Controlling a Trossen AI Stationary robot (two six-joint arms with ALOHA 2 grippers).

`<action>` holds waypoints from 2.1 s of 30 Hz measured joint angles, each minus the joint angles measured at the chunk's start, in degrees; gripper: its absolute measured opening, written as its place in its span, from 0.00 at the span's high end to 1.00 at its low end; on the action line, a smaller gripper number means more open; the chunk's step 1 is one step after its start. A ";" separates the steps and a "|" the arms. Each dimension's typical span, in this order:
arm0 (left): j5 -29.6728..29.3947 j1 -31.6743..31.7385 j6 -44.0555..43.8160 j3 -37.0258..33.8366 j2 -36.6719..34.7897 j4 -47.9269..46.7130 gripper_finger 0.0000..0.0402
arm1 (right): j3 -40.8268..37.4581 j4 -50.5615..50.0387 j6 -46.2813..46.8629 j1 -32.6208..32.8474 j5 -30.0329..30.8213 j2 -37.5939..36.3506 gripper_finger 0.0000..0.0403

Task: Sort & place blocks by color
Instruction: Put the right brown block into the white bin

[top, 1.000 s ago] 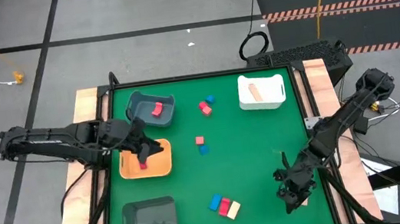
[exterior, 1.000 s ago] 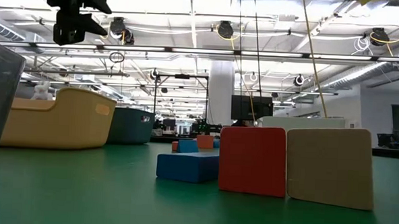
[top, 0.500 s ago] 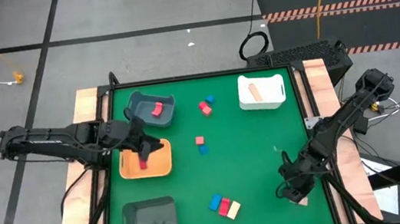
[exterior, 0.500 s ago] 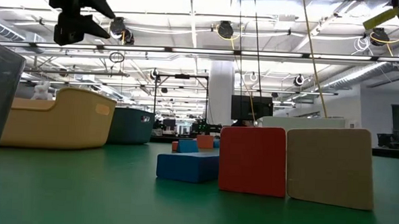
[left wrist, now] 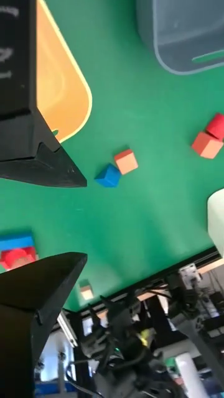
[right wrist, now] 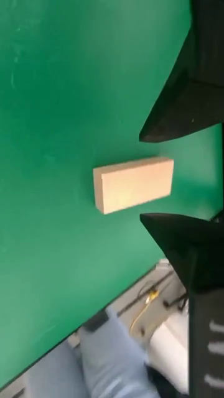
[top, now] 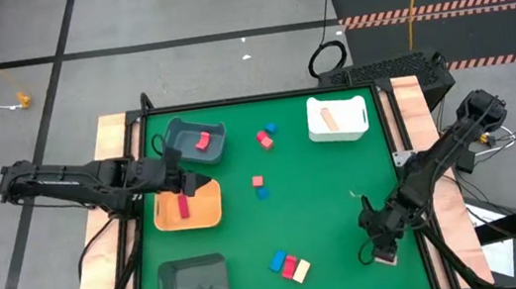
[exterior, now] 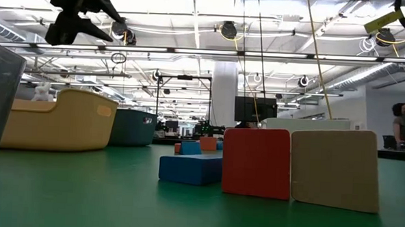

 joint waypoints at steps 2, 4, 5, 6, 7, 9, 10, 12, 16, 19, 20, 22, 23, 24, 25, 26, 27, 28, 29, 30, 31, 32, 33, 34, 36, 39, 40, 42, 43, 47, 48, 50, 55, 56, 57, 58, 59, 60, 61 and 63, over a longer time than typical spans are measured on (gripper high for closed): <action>-1.64 -1.23 -1.76 0.00 0.00 0.02 0.55 | 0.00 -0.02 -2.55 1.08 1.25 0.92 0.49; -3.27 -2.45 -3.64 0.00 0.00 0.03 0.55 | 0.00 0.31 -4.63 2.08 2.79 1.69 0.45; -3.97 -3.03 -4.51 0.00 0.00 0.07 0.55 | 0.00 0.56 -5.56 2.50 3.36 1.93 0.43; -4.73 -3.65 -5.30 0.00 0.00 0.13 0.55 | 0.00 0.78 -6.32 3.10 4.30 2.15 0.41; -5.38 -4.21 -5.93 0.00 0.00 0.32 0.55 | 0.00 1.11 -6.73 3.50 4.72 2.32 0.40; -6.65 -5.31 -6.97 0.00 0.01 0.88 0.55 | 0.00 1.93 -7.24 4.66 5.87 2.63 0.38; -7.35 -5.83 -7.16 -0.02 0.00 1.51 0.55 | 0.00 2.01 -7.27 5.30 6.27 2.65 0.37; -8.48 -6.78 -7.30 -0.02 0.00 2.57 0.55 | 0.00 2.01 -7.29 6.64 7.97 2.61 0.37; -10.47 -8.36 -7.79 -0.02 0.02 3.63 0.55 | 0.00 2.43 -7.45 8.98 11.70 2.76 0.37; -11.73 -9.10 -8.45 -0.02 0.40 3.58 0.55 | 0.00 4.71 -7.28 10.26 13.15 3.71 0.37; -11.95 -9.23 -8.61 -0.02 0.55 3.50 0.55 | 0.00 5.78 -7.29 10.69 13.52 4.19 0.37; -12.24 -9.60 -8.62 -0.02 0.93 3.61 0.55 | 0.03 8.68 -7.62 11.32 13.65 5.48 0.37; -12.29 -9.64 -8.62 -0.02 1.28 3.74 0.55 | 0.07 9.45 -7.88 11.69 13.75 6.26 0.37; -12.29 -9.66 -8.61 -0.02 1.75 3.73 0.55 | 0.07 9.67 -8.04 12.01 13.88 7.06 0.37; -12.28 -9.67 -8.61 -0.02 2.16 3.71 0.55 | 0.07 9.41 -8.09 12.39 14.68 7.95 0.37; -12.26 -9.67 -8.61 -0.02 2.53 3.70 0.55 | 0.07 9.08 -8.17 12.73 15.36 8.72 0.37; -12.28 -9.67 -8.61 -0.02 2.97 3.83 0.55 | 0.23 8.59 -8.43 13.15 16.33 9.39 0.37; -12.28 -9.67 -8.61 -0.02 3.45 4.22 0.55 | 0.30 7.93 -8.94 13.55 17.36 9.97 0.37; -12.24 -9.67 -8.61 -0.02 3.91 4.33 0.55 | 0.32 7.38 -9.31 13.84 18.38 10.49 0.37; -12.00 -9.67 -8.61 -0.02 4.39 4.25 0.55 | 0.33 7.11 -9.79 14.13 19.51 11.12 0.37; -11.63 -9.67 -8.59 -0.04 4.89 4.35 0.55 | 0.31 6.90 -10.50 14.45 20.63 11.54 0.37; -11.19 -9.67 -8.59 -0.03 5.35 4.66 0.55 | 0.32 6.73 -11.09 14.78 21.68 11.92 0.38; -10.79 -9.67 -8.59 -0.02 5.79 4.83 0.55 | 0.31 6.50 -11.81 15.10 22.82 12.26 0.38; -10.35 -9.67 -8.59 -0.02 6.23 4.67 0.55 | 0.29 6.23 -12.74 15.39 24.00 12.65 0.39; -9.58 -9.67 -8.60 -0.04 7.07 4.70 0.55 | 0.26 5.86 -15.16 15.93 26.20 13.22 0.41; -9.22 -9.67 -8.59 -0.04 8.21 4.70 0.55 | 0.22 5.44 -18.76 16.61 29.53 14.02 0.45; -9.13 -9.67 -8.59 -0.02 8.61 4.66 0.55 | 0.20 5.29 -20.05 16.79 30.57 14.28 0.47; -9.08 -9.67 -8.57 -0.03 9.13 4.68 0.55 | 0.17 5.13 -23.09 17.02 32.17 14.81 0.51; -9.04 -9.67 -8.46 -0.04 9.42 4.69 0.55 | 0.15 5.04 -24.80 17.23 33.19 15.14 0.53; -8.87 -9.67 -8.22 -0.02 9.84 4.81 0.55 | 0.15 4.03 -31.73 17.74 35.49 16.37 0.64; -8.84 -9.67 -8.21 -0.02 9.95 4.68 0.55 | 0.13 3.64 -32.61 17.74 35.81 16.52 0.67; -8.69 -9.67 -8.13 -0.02 9.97 4.59 0.55 | 0.13 3.10 -33.19 17.72 36.05 16.55 0.70; -8.69 -9.67 -7.44 -0.02 9.94 4.61 0.55 | 0.11 2.42 -30.80 17.67 36.10 16.55 0.71; -8.69 -9.67 -7.26 -0.02 9.92 4.63 0.55 | 0.11 2.42 -29.95 17.66 36.22 16.49 0.71; -8.69 -9.67 -7.28 -0.02 9.92 4.63 0.55 | 0.06 2.42 -29.15 17.63 36.25 16.21 0.70; -8.68 -9.67 -7.30 -0.02 9.94 4.63 0.55 | 0.04 2.42 -28.72 17.62 36.37 15.89 0.70; -8.69 -9.67 -7.32 -0.03 9.93 4.72 0.55 | 0.04 2.42 -28.65 17.54 36.60 15.33 0.71; -8.69 -9.67 -7.32 -0.02 9.92 5.02 0.55 | 0.04 2.42 -28.57 17.42 36.85 14.79 0.71; -8.69 -9.67 -7.28 -0.02 9.92 5.48 0.55 | 0.04 2.47 -28.48 17.40 37.35 13.93 0.72; -8.67 -9.67 -6.44 -0.02 9.92 7.32 0.55 | 0.03 2.65 -28.44 17.14 39.27 11.82 0.72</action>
